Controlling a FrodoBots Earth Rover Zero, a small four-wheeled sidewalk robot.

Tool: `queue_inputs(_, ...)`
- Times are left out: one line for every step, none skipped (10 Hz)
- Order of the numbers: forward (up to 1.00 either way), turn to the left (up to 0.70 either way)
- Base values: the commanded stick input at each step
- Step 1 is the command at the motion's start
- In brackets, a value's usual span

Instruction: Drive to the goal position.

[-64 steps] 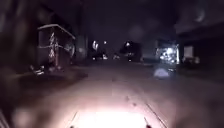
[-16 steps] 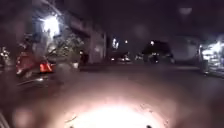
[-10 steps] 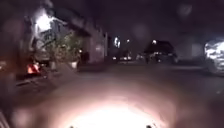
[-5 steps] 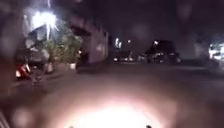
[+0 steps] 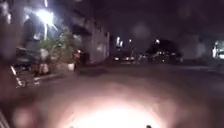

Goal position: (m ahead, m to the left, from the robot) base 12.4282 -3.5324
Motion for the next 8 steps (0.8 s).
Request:
queue_inputs(0.70,-0.01)
queue_inputs(0.70,0.00)
queue_inputs(0.70,0.00)
queue_inputs(0.70,0.00)
queue_inputs(0.70,0.00)
queue_inputs(0.70,0.00)
queue_inputs(0.70,0.00)
queue_inputs(0.70,0.00)
